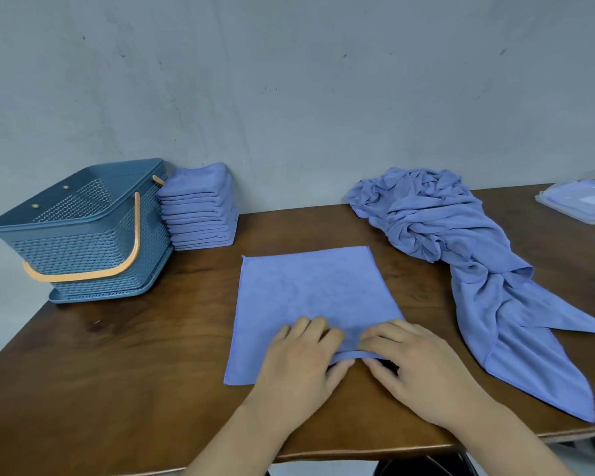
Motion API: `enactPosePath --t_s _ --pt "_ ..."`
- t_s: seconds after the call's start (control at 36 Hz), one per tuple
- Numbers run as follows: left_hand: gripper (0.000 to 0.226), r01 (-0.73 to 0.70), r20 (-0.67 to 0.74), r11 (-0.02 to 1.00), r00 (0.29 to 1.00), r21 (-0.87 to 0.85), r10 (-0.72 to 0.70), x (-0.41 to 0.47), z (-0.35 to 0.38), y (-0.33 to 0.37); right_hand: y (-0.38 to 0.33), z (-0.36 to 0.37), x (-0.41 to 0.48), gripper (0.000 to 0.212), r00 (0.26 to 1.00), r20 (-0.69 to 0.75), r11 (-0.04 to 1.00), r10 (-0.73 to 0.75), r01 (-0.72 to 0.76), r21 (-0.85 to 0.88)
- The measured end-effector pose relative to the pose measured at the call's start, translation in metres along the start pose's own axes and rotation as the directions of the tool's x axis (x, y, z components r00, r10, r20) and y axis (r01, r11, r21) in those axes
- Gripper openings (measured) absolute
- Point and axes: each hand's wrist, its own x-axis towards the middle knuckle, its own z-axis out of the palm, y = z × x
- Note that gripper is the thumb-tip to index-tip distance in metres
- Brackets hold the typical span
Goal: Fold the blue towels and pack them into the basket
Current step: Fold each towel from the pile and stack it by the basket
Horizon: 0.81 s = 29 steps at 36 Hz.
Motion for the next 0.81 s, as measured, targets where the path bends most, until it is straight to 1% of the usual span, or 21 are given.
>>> enactPosePath --t_s 0.06,0.14,0.19,0.25,0.28,0.36,0.44,0.5,0.53,0.61,0.69,0.75,0.81 --pt "0.023 0.015 0.021 1.0 1.0 -0.022 -0.014 -0.001 0.001 -0.003 0.007 -0.003 -0.006 0.016 0.999 0.015 1.0 0.03 -0.03 0.01" --pt "0.022 0.065 0.071 0.994 0.996 -0.091 -0.058 -0.015 -0.005 -0.018 0.022 -0.012 -0.019 0.024 0.985 0.036 0.983 0.169 -0.171 0.069" --pt "0.017 0.1 0.079 0.986 0.993 -0.131 -0.09 -0.029 -0.012 -0.034 0.031 -0.018 -0.027 0.024 0.966 0.047 0.96 0.253 -0.257 0.112" --pt "0.01 0.173 0.098 0.965 0.983 -0.196 -0.156 -0.045 -0.02 -0.053 0.036 -0.021 -0.031 0.023 0.948 0.045 0.933 0.315 -0.318 0.172" --pt "0.012 0.221 0.116 0.948 0.973 -0.228 -0.199 -0.053 -0.024 -0.062 0.037 -0.022 -0.032 0.023 0.941 0.045 0.919 0.337 -0.339 0.2" --pt "0.024 0.342 0.158 0.893 0.938 -0.292 -0.308 -0.073 -0.034 -0.083 0.037 -0.021 -0.032 0.026 0.932 0.05 0.903 0.358 -0.359 0.236" --pt "0.033 0.403 0.18 0.854 0.915 -0.33 -0.362 -0.084 -0.041 -0.093 0.037 -0.023 -0.033 0.027 0.925 0.045 0.876 0.378 -0.373 0.307" --pt "0.036 0.427 0.174 0.829 0.904 -0.36 -0.39 -0.089 -0.043 -0.095 0.038 -0.025 -0.032 0.021 0.918 0.039 0.857 0.394 -0.383 0.346" --pt "0.035 0.439 0.173 0.818 0.899 -0.371 -0.403 -0.09 -0.044 -0.095 0.038 -0.026 -0.032 0.019 0.917 0.037 0.854 0.396 -0.383 0.353" --pt "0.03 0.483 0.169 0.771 0.874 -0.415 -0.457 -0.092 -0.046 -0.095 0.038 -0.027 -0.031 0.024 0.922 0.035 0.862 0.385 -0.373 0.343" --pt "0.026 0.557 0.181 0.685 0.82 -0.469 -0.543 -0.093 -0.049 -0.096 0.04 -0.026 -0.031 0.018 0.907 0.055 0.849 0.418 -0.412 0.331" --pt "0.019 0.584 0.208 0.658 0.801 -0.475 -0.561 -0.092 -0.051 -0.097 0.041 -0.025 -0.032 0.015 0.895 0.061 0.838 0.441 -0.435 0.328" --pt "0.023 0.593 0.23 0.64 0.795 -0.489 -0.561 -0.091 -0.052 -0.098 0.039 -0.026 -0.03 0.014 0.887 0.069 0.827 0.457 -0.452 0.336"
